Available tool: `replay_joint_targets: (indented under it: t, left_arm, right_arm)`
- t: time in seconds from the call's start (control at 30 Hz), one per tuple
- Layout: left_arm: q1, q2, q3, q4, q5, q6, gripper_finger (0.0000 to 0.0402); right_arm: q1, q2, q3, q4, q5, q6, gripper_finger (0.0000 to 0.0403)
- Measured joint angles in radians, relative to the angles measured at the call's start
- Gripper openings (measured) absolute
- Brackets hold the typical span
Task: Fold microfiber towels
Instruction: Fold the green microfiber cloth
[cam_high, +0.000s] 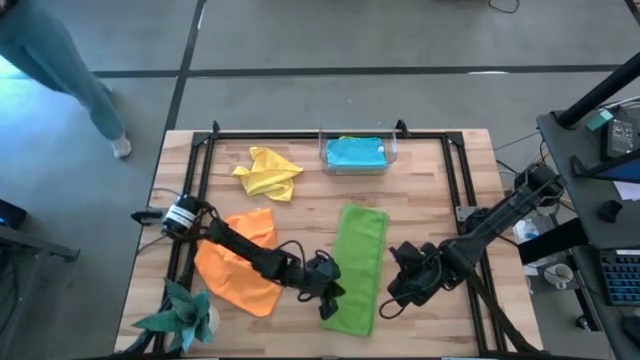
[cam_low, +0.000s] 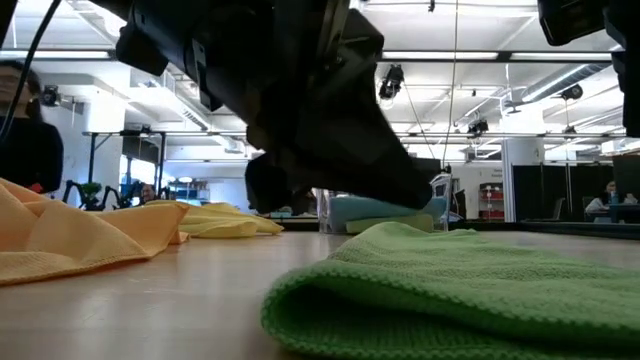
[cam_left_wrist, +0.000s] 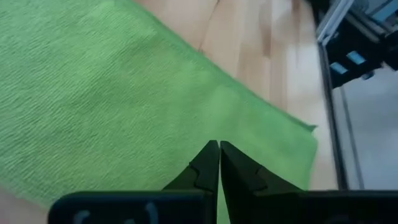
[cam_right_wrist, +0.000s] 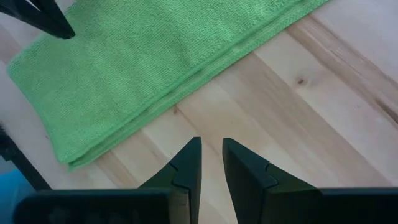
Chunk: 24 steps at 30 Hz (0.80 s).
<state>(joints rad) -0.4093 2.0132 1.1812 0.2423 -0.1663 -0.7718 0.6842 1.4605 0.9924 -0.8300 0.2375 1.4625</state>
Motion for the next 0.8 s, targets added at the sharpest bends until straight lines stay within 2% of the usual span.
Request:
replay_joint_targets:
  t: [0.17,0.4,0.6,0.8]
  left_arm:
    - [0.008,-0.008,0.000,0.016,-0.001,-0.004,0.0029]
    - [0.028,-0.064,0.002,-0.017,0.005,0.024,0.0114]
    - [0.063,-0.175,0.003,-0.124,0.155,0.302,0.0163]
    - [0.055,-0.354,0.004,-0.285,0.172,0.550,0.0166]
  right_arm:
    - [0.022,0.000,0.000,0.042,0.000,0.002,0.0063]
    - [0.062,0.000,0.000,0.152,0.000,0.001,0.0063]
    - [0.104,0.031,0.000,0.333,0.024,-0.084,0.0063]
    - [0.109,0.098,-0.002,0.457,-0.013,-0.219,0.0064]
